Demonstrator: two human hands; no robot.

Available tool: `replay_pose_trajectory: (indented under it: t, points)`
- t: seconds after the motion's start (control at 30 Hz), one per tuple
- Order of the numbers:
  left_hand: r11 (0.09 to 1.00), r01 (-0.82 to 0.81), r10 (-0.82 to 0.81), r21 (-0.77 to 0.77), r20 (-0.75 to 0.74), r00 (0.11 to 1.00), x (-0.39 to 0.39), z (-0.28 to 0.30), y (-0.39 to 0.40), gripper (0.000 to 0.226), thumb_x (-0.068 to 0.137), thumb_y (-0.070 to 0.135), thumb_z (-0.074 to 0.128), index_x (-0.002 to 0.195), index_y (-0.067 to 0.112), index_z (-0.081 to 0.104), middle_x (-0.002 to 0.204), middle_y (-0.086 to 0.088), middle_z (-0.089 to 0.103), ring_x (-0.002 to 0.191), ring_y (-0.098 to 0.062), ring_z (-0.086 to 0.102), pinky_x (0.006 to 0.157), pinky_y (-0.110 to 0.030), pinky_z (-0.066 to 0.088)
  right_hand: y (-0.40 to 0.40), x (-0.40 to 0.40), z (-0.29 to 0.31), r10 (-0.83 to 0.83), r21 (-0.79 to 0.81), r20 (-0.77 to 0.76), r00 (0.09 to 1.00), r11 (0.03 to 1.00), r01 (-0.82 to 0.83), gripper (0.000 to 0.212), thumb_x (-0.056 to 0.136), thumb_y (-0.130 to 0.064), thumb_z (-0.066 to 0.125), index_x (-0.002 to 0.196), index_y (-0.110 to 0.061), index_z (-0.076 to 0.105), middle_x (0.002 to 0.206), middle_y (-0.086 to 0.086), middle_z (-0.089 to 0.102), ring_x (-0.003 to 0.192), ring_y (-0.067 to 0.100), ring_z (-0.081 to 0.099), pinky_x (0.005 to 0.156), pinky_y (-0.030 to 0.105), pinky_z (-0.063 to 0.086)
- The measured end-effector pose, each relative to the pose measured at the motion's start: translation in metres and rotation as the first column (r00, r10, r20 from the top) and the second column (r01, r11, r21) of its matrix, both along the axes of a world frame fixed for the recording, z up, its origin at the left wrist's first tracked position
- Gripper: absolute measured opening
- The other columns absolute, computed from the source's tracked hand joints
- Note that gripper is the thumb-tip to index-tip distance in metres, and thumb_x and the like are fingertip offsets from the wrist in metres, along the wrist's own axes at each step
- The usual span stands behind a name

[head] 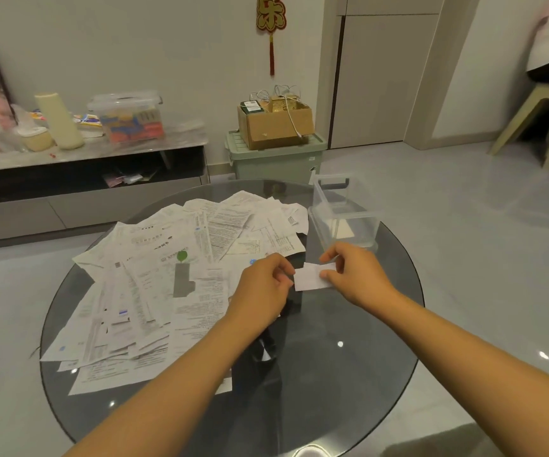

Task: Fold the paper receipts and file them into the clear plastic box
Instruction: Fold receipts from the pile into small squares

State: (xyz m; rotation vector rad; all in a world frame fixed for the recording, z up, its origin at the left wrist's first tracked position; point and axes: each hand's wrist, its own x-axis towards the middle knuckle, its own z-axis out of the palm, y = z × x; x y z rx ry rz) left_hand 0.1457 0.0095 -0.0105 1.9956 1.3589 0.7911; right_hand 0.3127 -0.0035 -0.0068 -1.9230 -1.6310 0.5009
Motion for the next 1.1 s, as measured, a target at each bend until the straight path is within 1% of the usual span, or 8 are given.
replay_pose_trajectory:
  t: [0.1, 0.2, 0.4, 0.57, 0.63, 0.73, 0.9, 1.1]
  points:
    - [0.998, 0.039, -0.036, 0.046, -0.065, 0.997, -0.001, -0.007, 0.003, 0.015, 0.088, 0.008, 0.055, 0.095, 0.019, 0.062, 0.097, 0.002, 0.059, 0.077, -0.005, 0.054, 0.069, -0.013, 0.043, 0.002, 0.001, -0.007, -0.016, -0.04, 0.018, 1.0, 0.999, 0.016, 0.016, 0.087, -0.016, 0.062, 0.103, -0.018, 0.06, 0.084, -0.004, 0.052, 0.082, 0.013, 0.048, 0.07, 0.022, 0.037]
    - [0.989, 0.108, -0.093, 0.098, -0.144, 0.985, -0.002, -0.015, 0.007, 0.018, 0.09, 0.012, 0.056, 0.104, 0.019, 0.064, 0.109, 0.004, 0.055, 0.098, -0.009, 0.054, 0.088, -0.02, 0.043, 0.003, 0.0, -0.012, -0.025, -0.061, 0.024, 0.999, 0.998, 0.026, 0.017, 0.088, -0.017, 0.061, 0.105, -0.016, 0.06, 0.09, -0.002, 0.051, 0.085, 0.014, 0.048, 0.072, 0.024, 0.037]
    - [0.958, 0.244, -0.201, 0.15, -0.253, 0.946, -0.002, -0.02, 0.01, 0.028, 0.094, 0.016, 0.051, 0.119, 0.02, 0.062, 0.129, 0.009, 0.054, 0.12, -0.007, 0.044, 0.099, -0.017, 0.032, 0.006, -0.001, -0.014, -0.052, -0.068, 0.063, 0.997, 0.996, 0.057, 0.014, 0.091, -0.012, 0.054, 0.104, -0.011, 0.058, 0.109, 0.007, 0.058, 0.088, 0.015, 0.045, 0.073, 0.023, 0.034]
    - [0.929, 0.342, -0.277, 0.144, -0.344, 0.897, 0.001, -0.021, 0.01, 0.037, 0.095, 0.014, 0.047, 0.13, 0.02, 0.056, 0.143, 0.006, 0.046, 0.131, -0.011, 0.037, 0.11, -0.023, 0.027, 0.008, -0.002, -0.011, -0.048, -0.074, 0.11, 0.993, 0.996, 0.056, 0.02, 0.089, -0.003, 0.049, 0.108, -0.006, 0.055, 0.117, 0.013, 0.051, 0.101, 0.024, 0.049, 0.072, 0.023, 0.032]
    - [0.921, 0.363, -0.287, 0.142, -0.384, 0.878, 0.003, -0.021, 0.01, 0.038, 0.095, 0.014, 0.046, 0.131, 0.02, 0.055, 0.143, 0.005, 0.045, 0.131, -0.012, 0.037, 0.109, -0.03, 0.028, 0.008, -0.002, -0.011, -0.024, -0.091, 0.138, 0.99, 0.995, 0.037, 0.024, 0.088, 0.0, 0.048, 0.111, -0.006, 0.054, 0.12, 0.014, 0.047, 0.103, 0.025, 0.049, 0.073, 0.021, 0.032]
    - [0.917, 0.365, -0.272, 0.159, -0.418, 0.867, 0.005, -0.02, 0.009, 0.038, 0.094, 0.014, 0.044, 0.131, 0.019, 0.054, 0.139, 0.006, 0.049, 0.127, -0.012, 0.04, 0.105, -0.03, 0.031, 0.008, -0.003, -0.013, 0.004, -0.118, 0.173, 0.985, 0.993, 0.016, 0.028, 0.09, -0.002, 0.048, 0.117, -0.007, 0.054, 0.124, 0.012, 0.043, 0.109, 0.026, 0.047, 0.082, 0.022, 0.034]
    - [0.919, 0.345, -0.234, 0.19, -0.442, 0.866, 0.009, -0.017, 0.007, 0.033, 0.093, 0.015, 0.044, 0.125, 0.017, 0.054, 0.124, 0.002, 0.055, 0.114, -0.016, 0.045, 0.096, -0.03, 0.035, 0.006, 0.002, -0.014, 0.042, -0.106, 0.336, 0.941, 0.994, -0.006, 0.026, 0.095, -0.021, 0.048, 0.12, -0.018, 0.054, 0.124, 0.003, 0.046, 0.118, 0.024, 0.035, 0.093, 0.031, 0.035]
    - [0.894, 0.4, -0.248, 0.203, -0.52, 0.818, 0.006, -0.015, 0.004, 0.042, 0.09, 0.025, 0.04, 0.126, 0.02, 0.06, 0.11, -0.001, 0.059, 0.106, -0.019, 0.048, 0.09, -0.036, 0.04, 0.008, 0.008, -0.015, 0.093, -0.113, 0.268, 0.959, 0.992, -0.065, 0.026, 0.092, -0.024, 0.056, 0.118, -0.027, 0.061, 0.109, -0.002, 0.045, 0.118, 0.021, 0.035, 0.098, 0.029, 0.032]
